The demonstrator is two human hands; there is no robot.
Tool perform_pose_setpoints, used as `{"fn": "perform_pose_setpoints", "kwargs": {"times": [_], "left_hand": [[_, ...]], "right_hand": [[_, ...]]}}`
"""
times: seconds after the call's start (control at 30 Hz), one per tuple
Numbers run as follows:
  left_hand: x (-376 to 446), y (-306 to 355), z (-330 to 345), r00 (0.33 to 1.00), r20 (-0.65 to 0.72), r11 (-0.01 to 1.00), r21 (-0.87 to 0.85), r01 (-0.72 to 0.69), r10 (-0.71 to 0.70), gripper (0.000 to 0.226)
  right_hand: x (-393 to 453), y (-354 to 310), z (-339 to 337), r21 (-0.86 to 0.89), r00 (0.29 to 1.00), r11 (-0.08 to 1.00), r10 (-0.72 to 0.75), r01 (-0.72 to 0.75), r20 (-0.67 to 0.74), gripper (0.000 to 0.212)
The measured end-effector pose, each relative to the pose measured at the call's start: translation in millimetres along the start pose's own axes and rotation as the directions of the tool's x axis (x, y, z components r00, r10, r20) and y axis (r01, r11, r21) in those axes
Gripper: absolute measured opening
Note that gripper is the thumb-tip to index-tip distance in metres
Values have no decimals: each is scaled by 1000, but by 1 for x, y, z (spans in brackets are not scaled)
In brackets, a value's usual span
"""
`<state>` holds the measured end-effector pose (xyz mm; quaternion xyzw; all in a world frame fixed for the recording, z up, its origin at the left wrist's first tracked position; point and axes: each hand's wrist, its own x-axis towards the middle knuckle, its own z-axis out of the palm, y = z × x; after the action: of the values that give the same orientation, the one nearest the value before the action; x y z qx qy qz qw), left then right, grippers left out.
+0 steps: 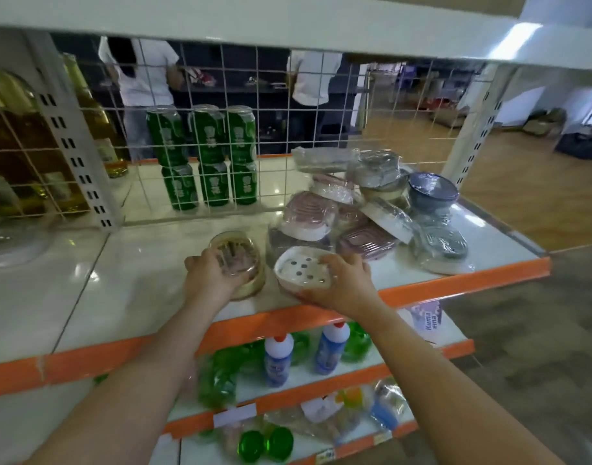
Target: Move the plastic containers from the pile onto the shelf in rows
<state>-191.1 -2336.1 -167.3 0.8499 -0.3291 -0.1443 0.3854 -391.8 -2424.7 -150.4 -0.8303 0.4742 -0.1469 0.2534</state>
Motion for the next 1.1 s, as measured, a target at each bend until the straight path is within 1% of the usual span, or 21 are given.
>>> {"fn": "perform_pose_setpoints", "kwargs": {"times": [0.1, 0.23, 0.37, 0.47, 0.53, 0.6, 0.63, 0.7, 0.77, 0.83, 0.93, 1.03, 1.1], "left_hand": [[2, -1, 7, 999, -53, 1000, 9, 2, -1, 64], [7, 3, 12, 995, -96, 998, 54, 15, -10, 64], [19, 2, 14, 997, -72, 995, 88, 45, -39, 65], [23, 2, 9, 998, -49, 994, 104, 30, -25, 64], [23, 0, 7, 999, -50, 996, 83, 15, -11, 62], [18, -2, 4, 996, -89, 999, 29, 18, -15, 59], [16, -3, 3, 992, -120, 999, 19, 30, -28, 59], [11, -6, -1, 983, -177, 998, 22, 59, -55, 60], [6, -8, -8, 975, -214, 998, 5, 68, -65, 56], [2, -9, -18, 971, -233, 998, -24, 54, -58, 49], [-3, -15, -40, 969, -245, 999, -33, 22, -29, 41], [-10, -25, -67, 970, -242, 999, -34, 16, -24, 38], [-13, -33, -88, 972, -236, 1000, -24, 5, -10, 37]], "right_hand": [[13, 9, 5, -75, 999, 996, -36, 39, 31, 74], [26, 7, 10, -110, 995, 989, -92, 94, 23, 73], [31, 6, 13, -148, 985, 975, -157, 166, 75, 72], [31, 9, 18, -190, 978, 960, -200, 208, 60, 71], [31, 8, 19, -195, 978, 959, -197, 207, 72, 73], [31, 3, 19, -172, 980, 966, -178, 191, 89, 78], [31, -2, 17, -137, 981, 972, -180, 189, 73, 78], [32, -14, 15, -56, 975, 974, -221, 220, -7, 69], [32, -29, 12, 22, 972, 972, -231, 233, -45, 58], [33, -41, 13, 46, 974, 974, -222, 223, -37, 53], [31, -53, 25, 21, 975, 975, -222, 223, -7, 50], [24, -75, 41, 16, 972, 973, -230, 229, 44, 48], [19, -96, 52, 12, 967, 971, -241, 240, 79, 51]]}}
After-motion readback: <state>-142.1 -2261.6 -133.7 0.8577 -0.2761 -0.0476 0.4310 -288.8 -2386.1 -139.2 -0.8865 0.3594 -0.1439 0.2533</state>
